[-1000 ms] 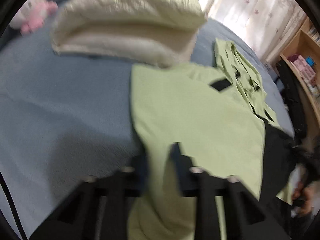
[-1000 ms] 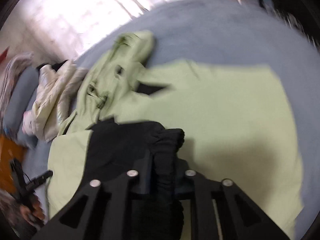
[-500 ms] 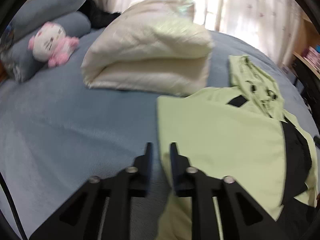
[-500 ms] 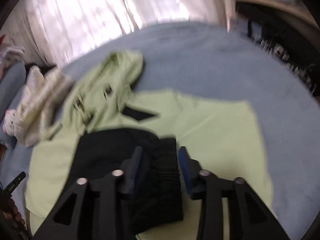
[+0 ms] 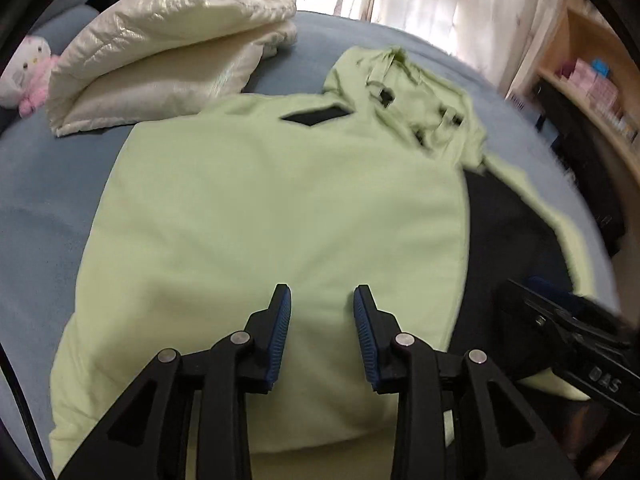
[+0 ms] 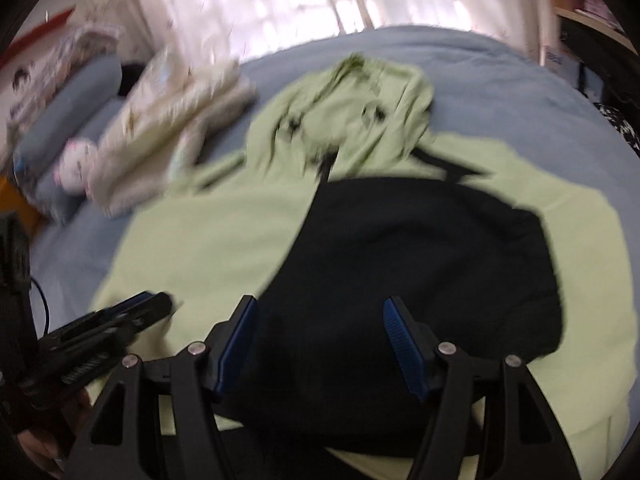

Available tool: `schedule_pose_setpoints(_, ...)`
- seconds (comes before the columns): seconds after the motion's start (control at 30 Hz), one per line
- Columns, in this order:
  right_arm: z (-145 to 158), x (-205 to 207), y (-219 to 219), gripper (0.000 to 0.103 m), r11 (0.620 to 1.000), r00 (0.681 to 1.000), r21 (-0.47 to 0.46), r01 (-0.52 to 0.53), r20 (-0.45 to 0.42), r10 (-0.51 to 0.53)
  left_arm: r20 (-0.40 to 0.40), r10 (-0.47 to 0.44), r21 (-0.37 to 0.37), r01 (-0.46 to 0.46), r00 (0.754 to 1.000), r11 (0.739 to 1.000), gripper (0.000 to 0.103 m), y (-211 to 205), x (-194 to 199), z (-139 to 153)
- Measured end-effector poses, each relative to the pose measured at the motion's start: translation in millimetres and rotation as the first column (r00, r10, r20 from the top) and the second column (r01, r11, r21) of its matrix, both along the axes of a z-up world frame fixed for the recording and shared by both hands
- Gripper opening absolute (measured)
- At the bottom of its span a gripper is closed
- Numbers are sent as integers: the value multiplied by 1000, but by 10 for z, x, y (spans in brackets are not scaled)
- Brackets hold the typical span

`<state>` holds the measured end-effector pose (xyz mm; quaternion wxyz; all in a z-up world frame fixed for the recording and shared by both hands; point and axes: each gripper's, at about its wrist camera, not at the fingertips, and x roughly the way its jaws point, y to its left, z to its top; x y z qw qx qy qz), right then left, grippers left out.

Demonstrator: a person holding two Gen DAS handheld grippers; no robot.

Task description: Fold large clothes

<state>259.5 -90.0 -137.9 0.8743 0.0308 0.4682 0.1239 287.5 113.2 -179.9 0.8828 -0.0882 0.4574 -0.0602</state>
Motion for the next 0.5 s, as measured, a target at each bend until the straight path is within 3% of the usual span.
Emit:
schedule_pose_setpoints(0.13, -122, -106, -197, 65, 986, 999, -168, 15, 35, -9, 20, 13, 46, -13, 1000, 999, 31, 151, -11, -12)
schedule_pose_setpoints(0.2, -144, -110, -429, 65, 965, 995, -250, 82, 67, -67, 24, 21, 82, -23, 999, 996, 31, 310, 5, -23)
schedule_pose_setpoints(0.3, -136, -108, -727, 58, 983, 997, -167, 72, 43, -65, 26, 11, 110, -14, 1000, 994, 31, 481, -6, -37)
schedule_pose_setpoints(0.33, -110, -126, -740, 53, 981, 997, -180, 71, 45, -64, 26, 10, 116, -13, 1000, 993, 31, 534, -1, -23)
schedule_pose_setpoints(0.4, -56, -167, -709, 52, 975, 997, -211, 70, 59, -58, 28, 12, 144, -16, 1000, 990, 31, 566, -47, 11)
schedule_pose_setpoints(0.5, -11, -222, -644, 53, 970, 997, -234, 65, 57, -53, 15, 6, 159, -9, 1000, 987, 41, 575, -129, 52)
